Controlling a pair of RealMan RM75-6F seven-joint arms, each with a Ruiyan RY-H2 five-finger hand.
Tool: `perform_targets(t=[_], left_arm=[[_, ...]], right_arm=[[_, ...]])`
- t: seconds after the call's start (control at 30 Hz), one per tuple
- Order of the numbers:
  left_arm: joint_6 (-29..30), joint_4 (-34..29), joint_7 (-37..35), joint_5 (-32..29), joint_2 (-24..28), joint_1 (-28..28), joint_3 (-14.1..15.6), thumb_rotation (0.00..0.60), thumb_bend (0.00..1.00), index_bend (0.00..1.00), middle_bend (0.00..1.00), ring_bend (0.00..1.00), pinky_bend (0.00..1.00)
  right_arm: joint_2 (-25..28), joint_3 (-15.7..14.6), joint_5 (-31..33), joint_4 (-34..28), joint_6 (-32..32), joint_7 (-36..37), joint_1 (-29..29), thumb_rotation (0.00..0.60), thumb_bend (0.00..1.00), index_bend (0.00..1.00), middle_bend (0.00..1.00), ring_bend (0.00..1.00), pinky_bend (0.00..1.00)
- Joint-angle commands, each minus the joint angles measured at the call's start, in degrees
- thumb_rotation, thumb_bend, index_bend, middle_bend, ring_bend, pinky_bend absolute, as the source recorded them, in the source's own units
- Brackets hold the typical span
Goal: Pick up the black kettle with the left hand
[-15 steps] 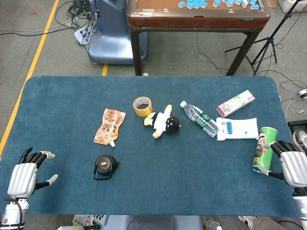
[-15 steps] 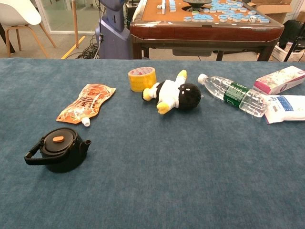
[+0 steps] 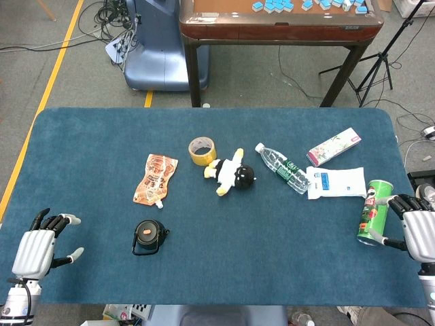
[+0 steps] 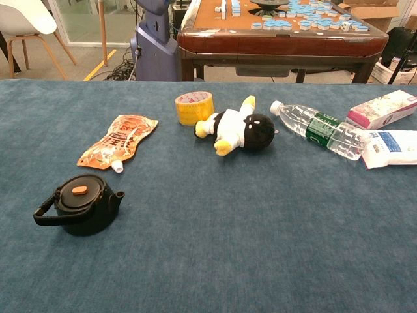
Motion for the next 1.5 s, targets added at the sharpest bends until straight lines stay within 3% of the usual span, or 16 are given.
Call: perform_targets(t=[0.03, 0.47, 0.67, 0.83, 1.03, 1.5], left_arm=[[-1.8, 0.2, -1.5, 1.0, 1.2, -1.3, 0.1, 0.600, 0.13, 0.35, 0.32, 0.28, 0.07], [-12.3, -2.4, -1.6, 4.5, 4.3, -9.0, 0.5, 0.600, 0.13, 0.21, 0.24, 0.22, 0.04], [-16.7, -3.1, 0.8, 4.4, 3.0, -12.2, 0.4, 0.600, 0.13, 0.13, 0.17, 0.18, 0.03], [-19.4, -3.9, 4.0, 3.1, 1.0, -14.0, 0.4, 0.600, 0.12, 0.01, 0.07, 0.11, 0.00], [-21.9, -4.6, 7.7, 1.1, -1.0, -15.7, 0.5, 0.600, 0.12, 0.00, 0.00, 0.07, 0.00], [-24.6, -4.2, 12.5, -2.0, -5.4, -18.1, 1.3, 0.600, 0.11, 0.00, 0.00, 0.07, 0.00]], right_arm=[[0.6, 0.9, 0.9, -0.7, 0.2, -0.8, 0.2, 0.600, 0.11, 0.38, 0.39, 0.27, 0.28], [2.1, 2.4, 3.2, -2.4, -0.9, -2.1, 1.1, 0.600, 0.11, 0.38, 0.39, 0.27, 0.28], [2.3, 2.3, 3.5, -2.4, -1.0, -2.0, 1.0, 0.600, 0.11, 0.38, 0.39, 0.27, 0.28], [2.3, 2.1, 4.1, -2.2, -1.1, -1.7, 0.6, 0.600, 0.11, 0.38, 0.39, 0.27, 0.28], [2.3, 2.0, 4.7, -1.6, -1.1, -1.2, 0.2, 0.600, 0.11, 0.38, 0.39, 0.27, 0.28], [2.0, 1.6, 5.4, -0.4, -1.2, 0.3, -0.6, 0.600, 0.11, 0.38, 0.39, 0.27, 0.28]])
